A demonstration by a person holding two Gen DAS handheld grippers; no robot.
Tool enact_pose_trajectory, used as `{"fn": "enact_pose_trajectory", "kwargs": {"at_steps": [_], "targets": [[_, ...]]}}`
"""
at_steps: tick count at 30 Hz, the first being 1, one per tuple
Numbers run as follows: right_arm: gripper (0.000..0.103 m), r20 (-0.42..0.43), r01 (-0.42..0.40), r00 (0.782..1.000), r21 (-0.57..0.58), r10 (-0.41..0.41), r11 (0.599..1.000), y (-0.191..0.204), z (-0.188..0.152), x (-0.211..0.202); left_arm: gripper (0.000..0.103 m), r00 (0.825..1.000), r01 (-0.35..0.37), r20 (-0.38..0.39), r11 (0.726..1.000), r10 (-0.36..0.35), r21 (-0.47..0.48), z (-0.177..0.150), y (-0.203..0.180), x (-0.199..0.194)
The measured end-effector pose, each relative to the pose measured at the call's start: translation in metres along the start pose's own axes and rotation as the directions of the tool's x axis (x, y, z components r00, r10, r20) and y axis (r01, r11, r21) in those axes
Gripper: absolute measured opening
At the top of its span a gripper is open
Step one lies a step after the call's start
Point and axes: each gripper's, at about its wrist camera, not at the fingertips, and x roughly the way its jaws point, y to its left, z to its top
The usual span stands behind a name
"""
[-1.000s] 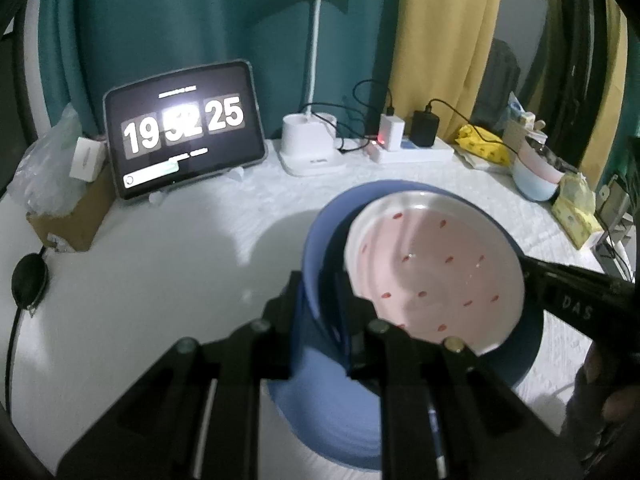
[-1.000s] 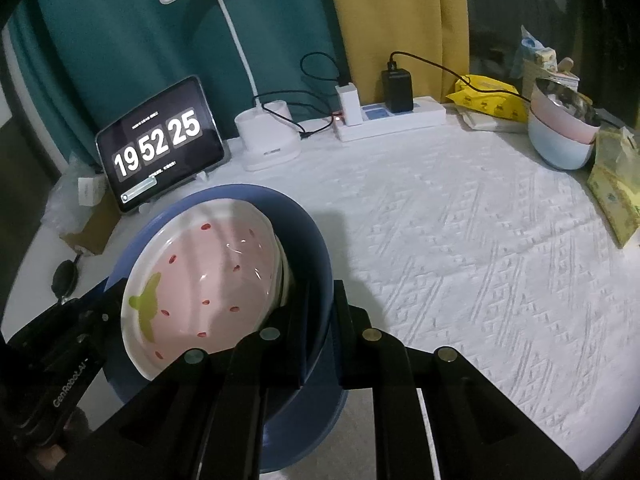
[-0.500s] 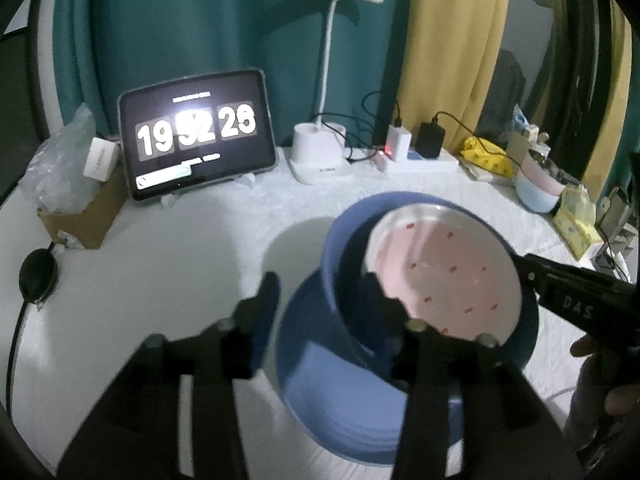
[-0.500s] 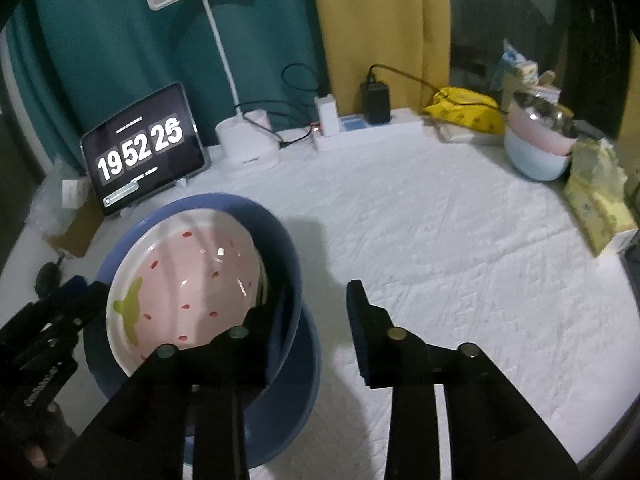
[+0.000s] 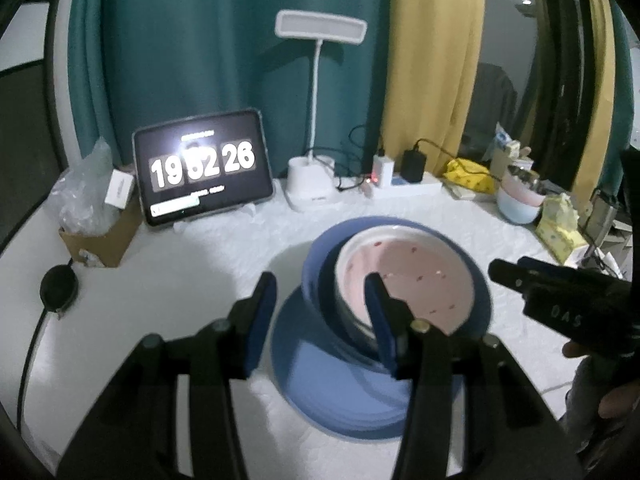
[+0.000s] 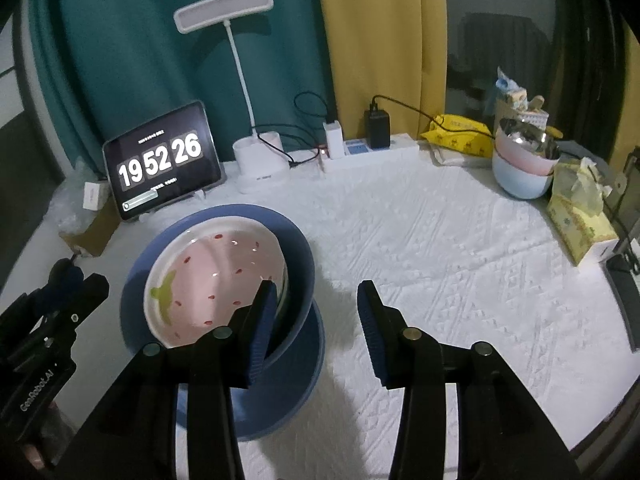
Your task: Organize plates and bowls
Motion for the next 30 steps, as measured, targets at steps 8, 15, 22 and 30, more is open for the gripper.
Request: {"fn": "enact_pose_trajectory", "kwargs": {"at_steps": [8, 15, 22, 30], "targets": [[0.044, 0.063, 0.010, 0.998, -0.007, -0.010, 1.000, -0.008, -0.004, -0.036, 0.062, 0.998, 0.016, 0.060, 1.000, -0.016, 0.014, 0.003, -0.011, -0.031], [0.045, 0.123, 0.024, 0.992, -0.018, -0.022, 1.000, -0.017, -0.009, -0.069, 0.066, 0.995, 0.033, 0.095, 0.999, -0.035, 0.022, 0.005, -0.019, -0.054], [0.045, 0.181, 0.033, 0.983, -0.022, -0.028, 0.999, -0.024, -0.013, -0.102, 0.066, 0.985, 0.057, 0.162, 0.998, -0.063, 0.040, 0.002, -0.027, -0.084], [0.045, 0.255, 0.041, 0.967, -0.041, -0.029, 0.998, -0.026, -0.018, -0.139, 0.077, 0.971, 0.053, 0.231, 0.996, -0.067, 0.067, 0.001, -0.041, -0.117]]}}
